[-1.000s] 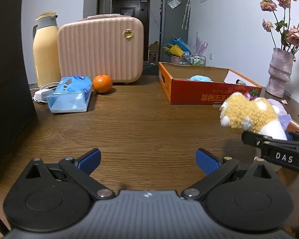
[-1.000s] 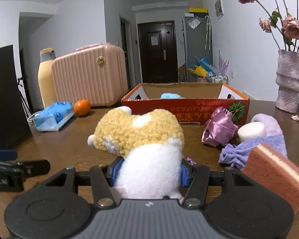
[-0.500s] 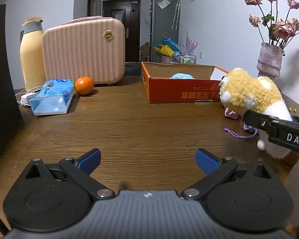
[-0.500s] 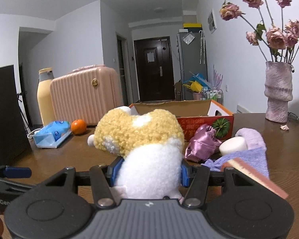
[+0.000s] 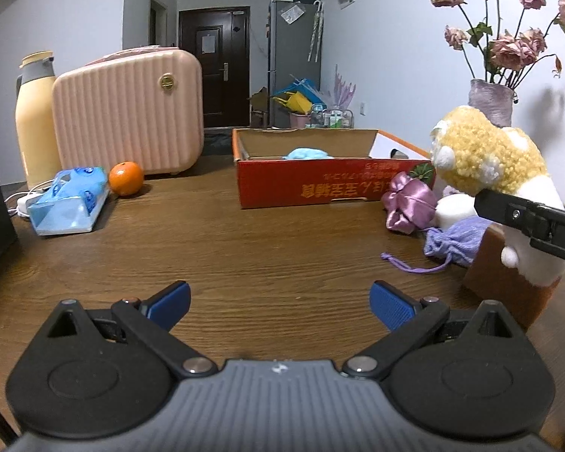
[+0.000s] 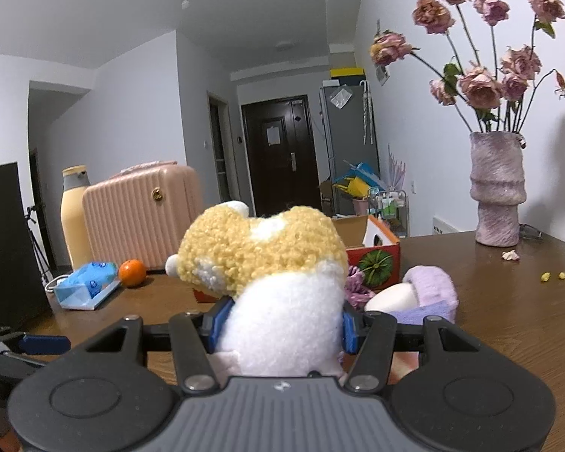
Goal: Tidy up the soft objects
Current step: 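Lift the plush toy with the right gripper while the left gripper moves toward the pink sponge, then grasp the pink-and-cream sponge with the left gripper while the right gripper holds the plush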
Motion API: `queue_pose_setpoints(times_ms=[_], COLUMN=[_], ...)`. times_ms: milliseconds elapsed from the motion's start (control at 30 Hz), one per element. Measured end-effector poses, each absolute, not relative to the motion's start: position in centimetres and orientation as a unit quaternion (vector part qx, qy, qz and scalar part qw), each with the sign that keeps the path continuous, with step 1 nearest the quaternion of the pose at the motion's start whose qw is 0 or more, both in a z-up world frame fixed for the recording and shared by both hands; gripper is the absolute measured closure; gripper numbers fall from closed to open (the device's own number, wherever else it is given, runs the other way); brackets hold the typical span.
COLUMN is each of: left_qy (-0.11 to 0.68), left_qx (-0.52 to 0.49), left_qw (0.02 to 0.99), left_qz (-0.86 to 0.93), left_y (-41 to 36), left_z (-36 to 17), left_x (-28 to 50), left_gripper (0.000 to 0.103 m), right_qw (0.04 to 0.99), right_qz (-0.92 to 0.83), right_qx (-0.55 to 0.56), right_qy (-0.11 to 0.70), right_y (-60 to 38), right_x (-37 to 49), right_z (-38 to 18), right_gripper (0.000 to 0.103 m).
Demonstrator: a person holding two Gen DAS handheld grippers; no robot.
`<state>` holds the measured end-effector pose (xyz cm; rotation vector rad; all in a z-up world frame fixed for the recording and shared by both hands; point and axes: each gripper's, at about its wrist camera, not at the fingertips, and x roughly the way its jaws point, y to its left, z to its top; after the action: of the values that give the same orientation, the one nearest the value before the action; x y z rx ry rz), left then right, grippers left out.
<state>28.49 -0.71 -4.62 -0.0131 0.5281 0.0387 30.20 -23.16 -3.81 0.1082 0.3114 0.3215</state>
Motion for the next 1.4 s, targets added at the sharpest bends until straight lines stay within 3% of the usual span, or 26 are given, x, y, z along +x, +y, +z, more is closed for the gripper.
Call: queue_pose_setpoints(times_ms=[667, 1400], left_qy=[0.255, 0.261], left_qx=[0.02, 0.087], left_qw=[0.966, 0.95], left_qz=[-0.049, -0.147], left_y=[-8.4, -17.8], left_z=[-4.2, -5.9], left_x=[29.6, 29.6], left_gripper=[0.0, 0.0], right_qw=[0.981, 0.983], right_qz=[0.125, 0.057], right_qx=[0.09, 0.089], right_qy=[0.118, 0.147], right_y=[-30.8, -37.4], right_x=[29.7, 30.7], right_z=[-3.0, -3.7], right_gripper=[0.048, 0.048])
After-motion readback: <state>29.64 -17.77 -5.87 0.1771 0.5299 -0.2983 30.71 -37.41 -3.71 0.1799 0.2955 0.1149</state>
